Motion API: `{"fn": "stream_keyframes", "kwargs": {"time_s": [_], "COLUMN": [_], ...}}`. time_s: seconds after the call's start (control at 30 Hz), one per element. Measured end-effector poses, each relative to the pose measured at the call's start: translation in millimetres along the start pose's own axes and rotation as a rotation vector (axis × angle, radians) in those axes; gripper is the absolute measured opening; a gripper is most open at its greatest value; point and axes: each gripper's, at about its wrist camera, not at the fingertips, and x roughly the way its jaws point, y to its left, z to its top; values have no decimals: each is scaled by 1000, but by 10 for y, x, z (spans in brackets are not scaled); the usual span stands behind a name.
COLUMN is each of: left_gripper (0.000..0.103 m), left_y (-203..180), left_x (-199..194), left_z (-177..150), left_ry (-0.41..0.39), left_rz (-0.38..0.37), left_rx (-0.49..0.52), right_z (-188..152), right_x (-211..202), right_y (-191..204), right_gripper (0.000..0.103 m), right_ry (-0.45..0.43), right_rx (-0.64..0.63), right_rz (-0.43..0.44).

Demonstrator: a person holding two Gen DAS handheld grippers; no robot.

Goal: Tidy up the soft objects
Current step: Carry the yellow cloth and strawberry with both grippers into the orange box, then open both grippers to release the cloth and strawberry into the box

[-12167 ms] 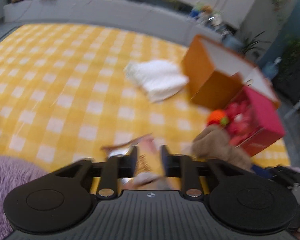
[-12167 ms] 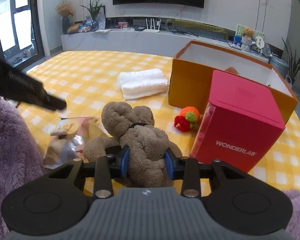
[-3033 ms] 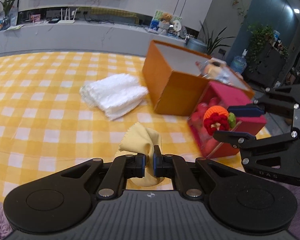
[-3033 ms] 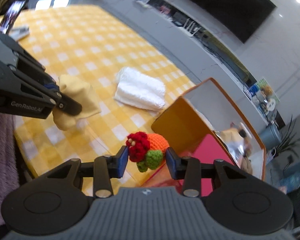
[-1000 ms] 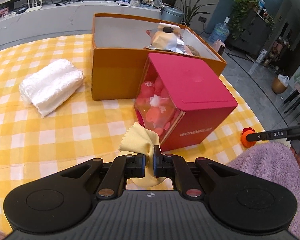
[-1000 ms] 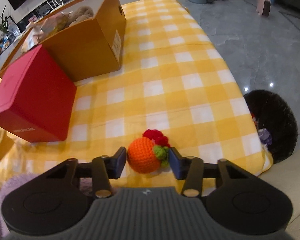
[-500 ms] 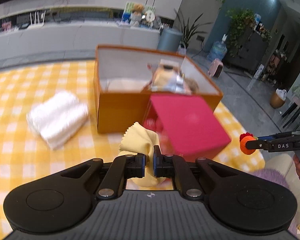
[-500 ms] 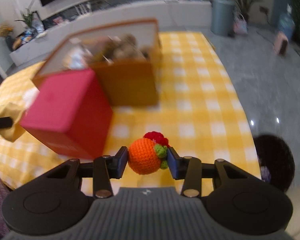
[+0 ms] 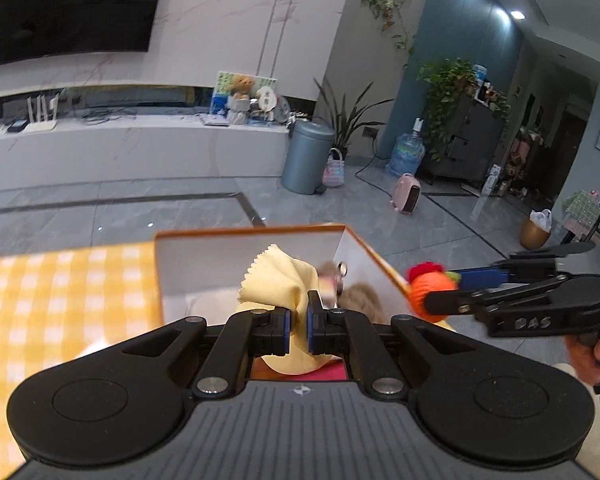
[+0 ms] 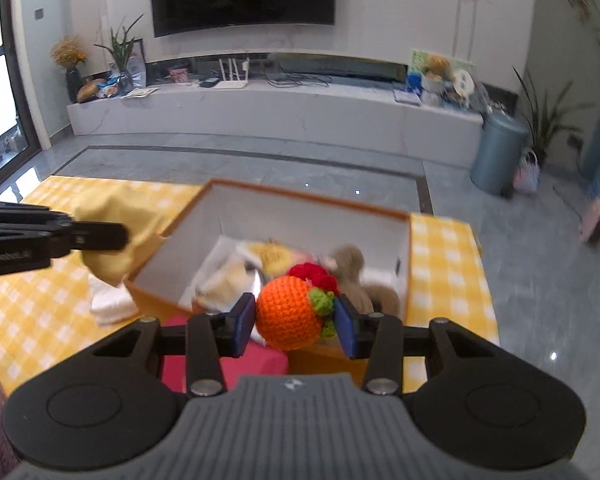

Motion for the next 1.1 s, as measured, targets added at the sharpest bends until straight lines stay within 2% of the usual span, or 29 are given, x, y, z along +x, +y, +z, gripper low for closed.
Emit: {"fn": "stream_keyframes", "kwargs": {"time_s": [0.33, 0.57, 0.83, 1.03, 1.1], "left_gripper": [8, 8, 8, 10, 21], "left_y": [184, 412, 529, 556, 580], "left_x": [695, 1044, 1154, 1098, 1070], "left_z": [137, 52, -130, -155, -130], "left_ry": [71, 113, 159, 170, 164], "left_rz": [-15, -34, -8, 12, 20], "left_rx": [15, -58, -62, -81, -89], "right_z": [344, 416, 372, 393, 409], "right_x": [772, 1261, 1538, 1577, 1556], "right_y": [30, 0, 24, 64, 65], "right_gripper": [42, 42, 43, 43, 43], "right_ry": [51, 97, 126, 125, 121], "right_rx": [-124, -160, -192, -200, -195], "right_rz": [-18, -52, -83, -100, -108]}}
